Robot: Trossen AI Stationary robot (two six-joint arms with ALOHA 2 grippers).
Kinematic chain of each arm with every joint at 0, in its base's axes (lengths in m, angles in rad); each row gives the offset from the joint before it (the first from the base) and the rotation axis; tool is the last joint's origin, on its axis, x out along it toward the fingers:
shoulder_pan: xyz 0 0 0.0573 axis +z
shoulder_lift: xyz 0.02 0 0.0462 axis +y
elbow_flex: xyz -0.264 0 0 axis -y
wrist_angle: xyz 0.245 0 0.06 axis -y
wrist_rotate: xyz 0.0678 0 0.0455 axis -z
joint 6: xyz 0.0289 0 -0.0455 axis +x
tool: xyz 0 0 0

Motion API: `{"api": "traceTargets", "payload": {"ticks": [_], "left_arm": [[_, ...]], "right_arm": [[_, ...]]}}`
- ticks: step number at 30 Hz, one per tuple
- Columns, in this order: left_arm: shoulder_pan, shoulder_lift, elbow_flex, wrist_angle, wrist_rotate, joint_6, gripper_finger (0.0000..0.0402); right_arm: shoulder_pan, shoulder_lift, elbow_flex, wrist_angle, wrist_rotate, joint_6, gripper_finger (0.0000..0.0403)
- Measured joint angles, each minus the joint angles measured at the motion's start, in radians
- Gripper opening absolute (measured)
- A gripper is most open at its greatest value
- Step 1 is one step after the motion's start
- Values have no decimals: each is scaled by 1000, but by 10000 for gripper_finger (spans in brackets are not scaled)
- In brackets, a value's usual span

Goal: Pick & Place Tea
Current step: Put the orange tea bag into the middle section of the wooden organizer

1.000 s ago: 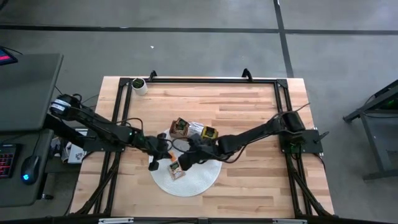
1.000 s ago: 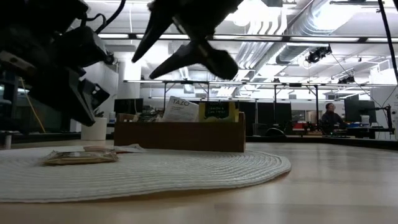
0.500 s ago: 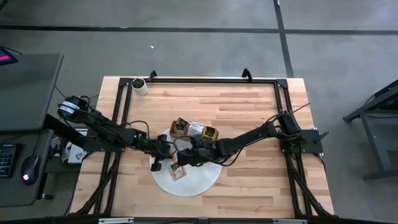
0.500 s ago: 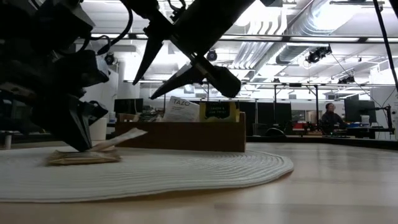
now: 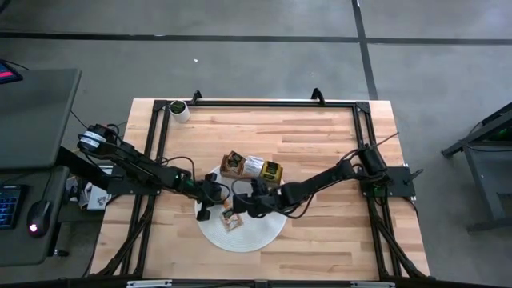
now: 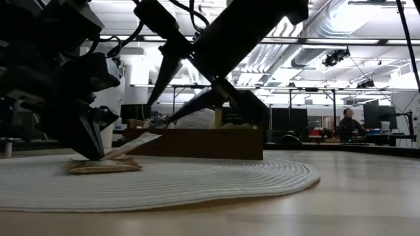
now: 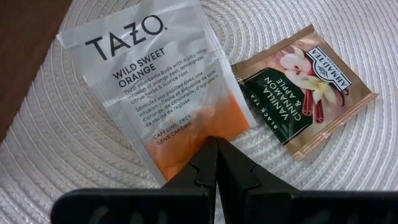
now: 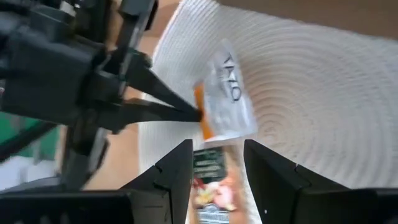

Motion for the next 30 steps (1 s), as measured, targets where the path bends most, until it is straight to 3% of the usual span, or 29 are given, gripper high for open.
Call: {"api": "traceTargets", "payload": {"ticks": [10, 30], "left_arm": [[0, 2, -3, 6, 0, 2, 0], [1, 3, -4, 14, 5, -1, 0]], "right_arm": [[-9, 0, -75, 94, -13, 21, 140], [-41, 78, -74, 249, -68, -7, 140]]}}
